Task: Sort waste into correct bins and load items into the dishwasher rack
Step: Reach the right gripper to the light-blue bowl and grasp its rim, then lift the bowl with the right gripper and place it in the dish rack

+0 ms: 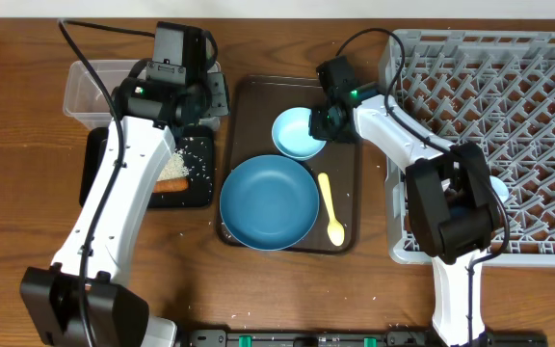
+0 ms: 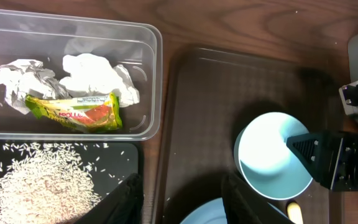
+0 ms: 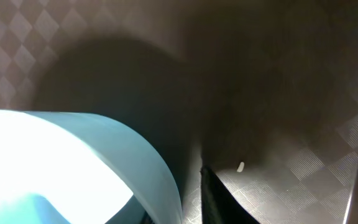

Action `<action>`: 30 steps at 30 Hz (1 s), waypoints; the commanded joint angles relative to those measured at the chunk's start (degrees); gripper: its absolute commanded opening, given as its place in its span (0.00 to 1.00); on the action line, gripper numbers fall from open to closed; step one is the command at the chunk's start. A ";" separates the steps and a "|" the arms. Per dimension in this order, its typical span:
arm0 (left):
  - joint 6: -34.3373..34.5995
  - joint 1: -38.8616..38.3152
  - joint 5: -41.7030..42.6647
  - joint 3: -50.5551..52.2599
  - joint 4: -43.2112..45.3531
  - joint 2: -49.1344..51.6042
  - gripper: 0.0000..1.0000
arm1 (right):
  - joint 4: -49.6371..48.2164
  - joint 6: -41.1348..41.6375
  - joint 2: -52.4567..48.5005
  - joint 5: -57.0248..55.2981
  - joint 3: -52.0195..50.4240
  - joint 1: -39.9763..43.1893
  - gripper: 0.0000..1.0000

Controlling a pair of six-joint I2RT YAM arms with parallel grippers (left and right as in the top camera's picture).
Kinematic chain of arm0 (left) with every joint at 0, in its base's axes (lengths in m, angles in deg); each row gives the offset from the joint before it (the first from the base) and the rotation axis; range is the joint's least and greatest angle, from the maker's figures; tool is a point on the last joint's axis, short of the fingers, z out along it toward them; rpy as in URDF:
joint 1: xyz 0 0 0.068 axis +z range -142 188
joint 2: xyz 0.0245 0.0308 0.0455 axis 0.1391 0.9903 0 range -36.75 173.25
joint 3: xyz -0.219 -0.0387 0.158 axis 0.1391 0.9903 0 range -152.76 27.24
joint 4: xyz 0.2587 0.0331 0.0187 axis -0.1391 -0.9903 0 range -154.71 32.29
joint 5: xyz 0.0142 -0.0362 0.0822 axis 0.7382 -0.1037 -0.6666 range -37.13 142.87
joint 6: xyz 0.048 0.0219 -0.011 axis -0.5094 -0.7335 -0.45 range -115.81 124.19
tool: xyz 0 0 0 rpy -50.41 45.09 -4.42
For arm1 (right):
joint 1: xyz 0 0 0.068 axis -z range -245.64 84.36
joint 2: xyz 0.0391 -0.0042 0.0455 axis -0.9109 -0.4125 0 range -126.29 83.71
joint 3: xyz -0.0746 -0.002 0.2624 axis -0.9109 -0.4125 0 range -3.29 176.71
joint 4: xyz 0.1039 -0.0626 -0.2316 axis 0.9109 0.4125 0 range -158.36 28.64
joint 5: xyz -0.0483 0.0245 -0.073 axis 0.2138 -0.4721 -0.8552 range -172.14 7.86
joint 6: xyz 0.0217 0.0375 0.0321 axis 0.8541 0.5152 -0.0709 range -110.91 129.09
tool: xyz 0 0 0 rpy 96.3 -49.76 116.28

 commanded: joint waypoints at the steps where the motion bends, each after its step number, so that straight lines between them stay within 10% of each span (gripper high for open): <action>1: 0.55 0.15 -0.31 -0.15 -0.17 0.28 0.44 | -0.13 -0.44 0.37 -0.57 0.57 -0.07 0.19; 10: 0.55 0.15 -0.28 -0.11 -0.17 0.70 0.46 | 1.40 -2.23 2.29 -0.59 1.46 -0.07 0.27; 30: 0.55 0.15 -0.31 -0.11 -0.20 0.92 0.57 | 2.67 -4.31 5.55 -0.59 1.66 0.31 0.01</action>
